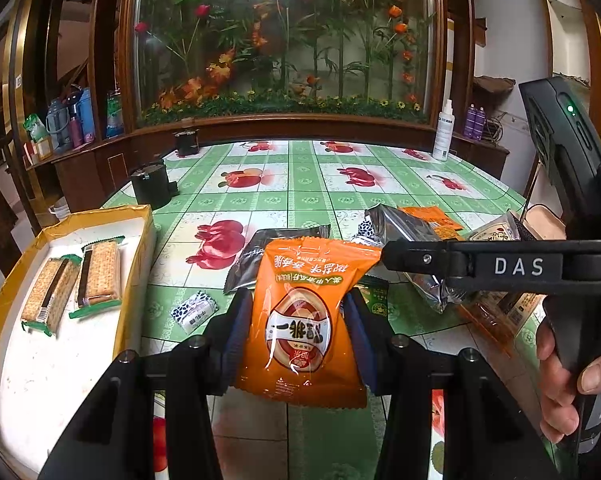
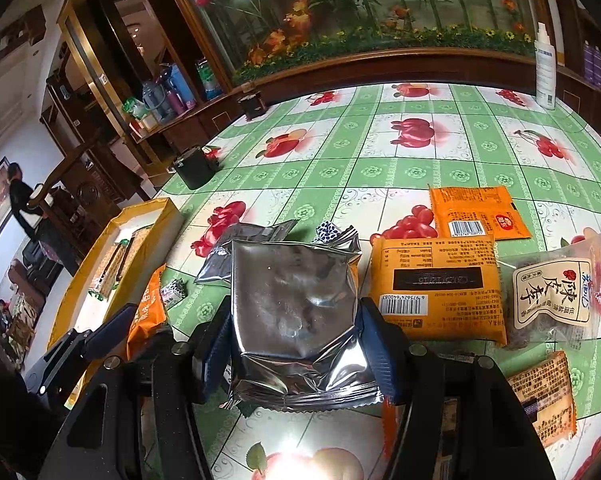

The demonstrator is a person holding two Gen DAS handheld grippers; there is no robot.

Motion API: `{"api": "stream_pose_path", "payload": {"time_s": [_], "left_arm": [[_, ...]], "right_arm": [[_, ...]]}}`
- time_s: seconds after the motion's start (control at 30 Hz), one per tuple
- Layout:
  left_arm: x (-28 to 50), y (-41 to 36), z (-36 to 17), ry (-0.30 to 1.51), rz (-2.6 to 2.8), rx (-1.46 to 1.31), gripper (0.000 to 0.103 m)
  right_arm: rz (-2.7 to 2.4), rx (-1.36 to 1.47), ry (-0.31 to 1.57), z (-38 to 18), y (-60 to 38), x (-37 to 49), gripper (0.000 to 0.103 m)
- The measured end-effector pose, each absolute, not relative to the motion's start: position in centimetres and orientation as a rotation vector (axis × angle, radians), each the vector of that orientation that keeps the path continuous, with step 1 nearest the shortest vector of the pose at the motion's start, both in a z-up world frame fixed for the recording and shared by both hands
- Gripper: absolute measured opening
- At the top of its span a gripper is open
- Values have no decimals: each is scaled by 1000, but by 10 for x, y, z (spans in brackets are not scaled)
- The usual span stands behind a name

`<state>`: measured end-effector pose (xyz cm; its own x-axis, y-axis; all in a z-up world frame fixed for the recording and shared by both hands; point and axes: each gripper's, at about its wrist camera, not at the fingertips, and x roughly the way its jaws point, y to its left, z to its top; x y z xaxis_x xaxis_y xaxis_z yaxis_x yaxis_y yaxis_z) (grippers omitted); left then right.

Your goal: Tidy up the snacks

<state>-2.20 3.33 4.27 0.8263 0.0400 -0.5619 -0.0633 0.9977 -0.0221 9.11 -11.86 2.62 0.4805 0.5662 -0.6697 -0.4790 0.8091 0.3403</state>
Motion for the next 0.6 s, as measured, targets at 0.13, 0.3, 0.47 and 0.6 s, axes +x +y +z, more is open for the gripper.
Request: {"api": "stream_pose_path", "payload": {"time_s": [0.13,0.3,0.47,0.6], "left_arm": [[-22,34,42,596,55,-40,46],[-22,34,43,593,56,-39,46],[-22,33,43,593,56,-41,46],[-22,33,43,592,56,-40,46]], "right_arm": [[639,121,861,26,-120,91,65],[640,127,855,27,-122,91,65],[640,130,854,28,-123,91,65],[637,130,852,28,-123,91,65]]}}
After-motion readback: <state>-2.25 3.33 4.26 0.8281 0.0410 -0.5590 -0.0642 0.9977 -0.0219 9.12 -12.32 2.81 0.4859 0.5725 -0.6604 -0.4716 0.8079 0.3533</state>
